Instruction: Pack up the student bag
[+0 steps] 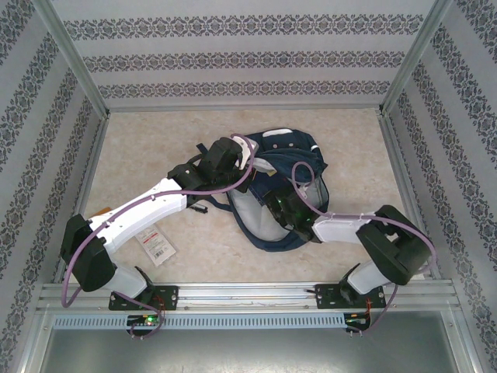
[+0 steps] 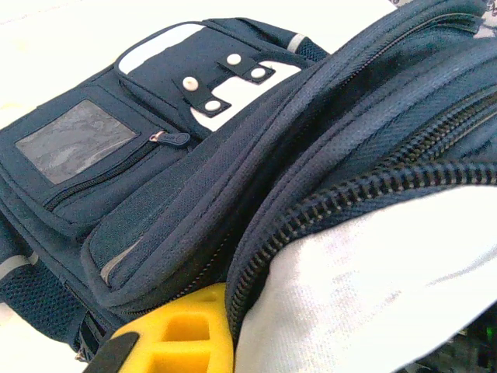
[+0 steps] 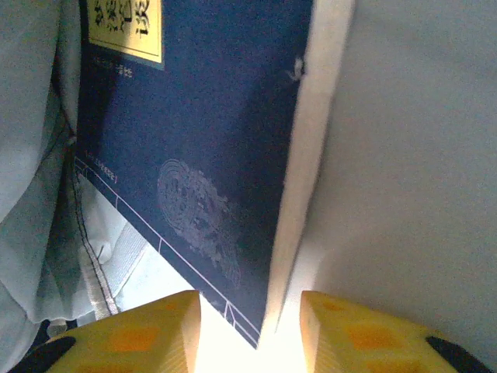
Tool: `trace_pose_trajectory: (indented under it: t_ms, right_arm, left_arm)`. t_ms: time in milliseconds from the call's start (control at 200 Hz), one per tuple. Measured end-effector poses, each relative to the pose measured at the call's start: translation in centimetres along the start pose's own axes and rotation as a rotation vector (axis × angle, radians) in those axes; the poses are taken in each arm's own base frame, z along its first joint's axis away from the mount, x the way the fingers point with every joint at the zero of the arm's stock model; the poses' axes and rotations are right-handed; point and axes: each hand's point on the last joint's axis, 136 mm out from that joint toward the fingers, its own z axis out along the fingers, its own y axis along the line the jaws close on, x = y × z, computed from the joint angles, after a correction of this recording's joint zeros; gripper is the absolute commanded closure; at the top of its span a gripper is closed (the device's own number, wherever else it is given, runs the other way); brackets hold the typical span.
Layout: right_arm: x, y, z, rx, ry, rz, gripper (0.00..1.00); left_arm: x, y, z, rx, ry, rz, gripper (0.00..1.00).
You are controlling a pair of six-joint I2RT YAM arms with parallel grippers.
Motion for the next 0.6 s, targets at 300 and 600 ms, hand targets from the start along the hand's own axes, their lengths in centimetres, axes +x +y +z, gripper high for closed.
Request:
trace_pose_trajectory:
  t_ms: [300,600]
  right_arm:
    - [1.6,4.0,4.5,-0.118,0.014,0.005,0.87]
    - [3.1,7.5,8.5,-0.260,0.016,0.096,0.92]
  left_arm:
    - [0.0,0.2,0.1,-0.012,-0.001,-0.007,1.00]
    - [0.4,1.1,0.8,-0.050,0.015,-0.009,1.00]
